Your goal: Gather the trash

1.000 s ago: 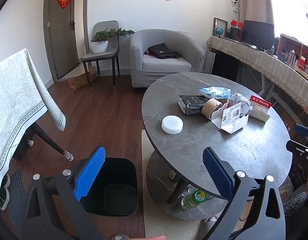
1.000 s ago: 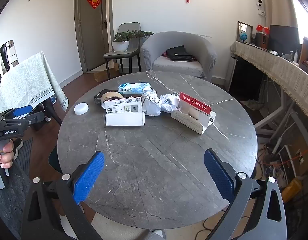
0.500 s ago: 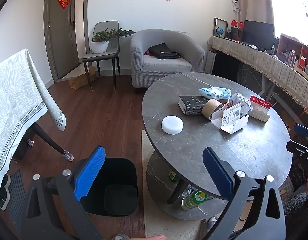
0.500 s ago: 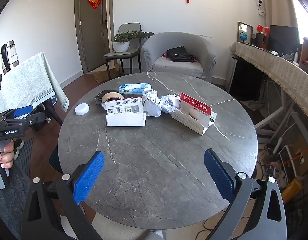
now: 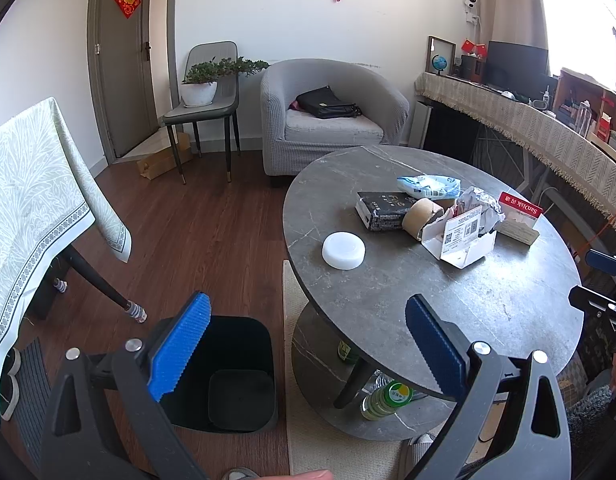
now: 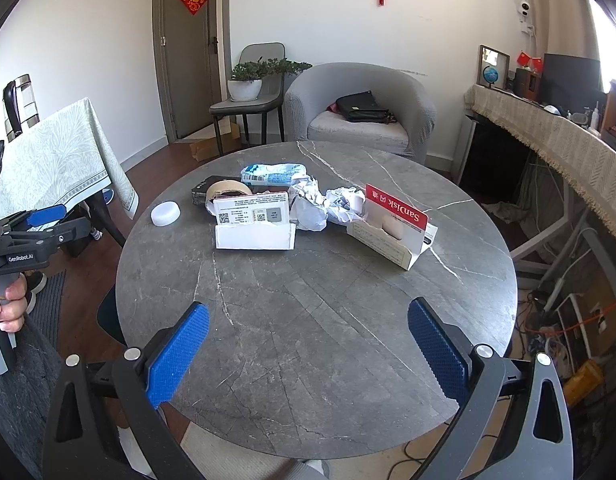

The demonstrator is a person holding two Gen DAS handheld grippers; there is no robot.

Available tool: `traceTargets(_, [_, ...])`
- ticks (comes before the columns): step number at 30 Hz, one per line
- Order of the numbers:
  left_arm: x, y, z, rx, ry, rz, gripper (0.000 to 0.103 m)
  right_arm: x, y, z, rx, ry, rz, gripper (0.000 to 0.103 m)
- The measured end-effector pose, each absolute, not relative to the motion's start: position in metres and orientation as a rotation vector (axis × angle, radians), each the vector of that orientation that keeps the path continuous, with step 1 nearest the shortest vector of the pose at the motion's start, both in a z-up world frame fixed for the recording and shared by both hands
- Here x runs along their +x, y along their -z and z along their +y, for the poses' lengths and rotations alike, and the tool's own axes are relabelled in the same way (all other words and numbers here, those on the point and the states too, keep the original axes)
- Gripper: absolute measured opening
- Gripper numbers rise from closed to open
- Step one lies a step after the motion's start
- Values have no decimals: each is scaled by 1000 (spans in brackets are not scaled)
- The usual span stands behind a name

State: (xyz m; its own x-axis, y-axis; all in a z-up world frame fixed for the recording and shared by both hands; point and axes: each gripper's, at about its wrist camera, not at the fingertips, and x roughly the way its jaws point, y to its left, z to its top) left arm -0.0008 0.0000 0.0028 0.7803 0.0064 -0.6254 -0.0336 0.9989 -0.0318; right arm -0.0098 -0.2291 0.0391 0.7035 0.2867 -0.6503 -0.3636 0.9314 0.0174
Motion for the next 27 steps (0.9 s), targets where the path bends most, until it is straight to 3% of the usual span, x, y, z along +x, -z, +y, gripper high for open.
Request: traceTargets(27, [0,-2,-4,-34,-23,677,100,-11,-40,-229,-117,-363,703,100])
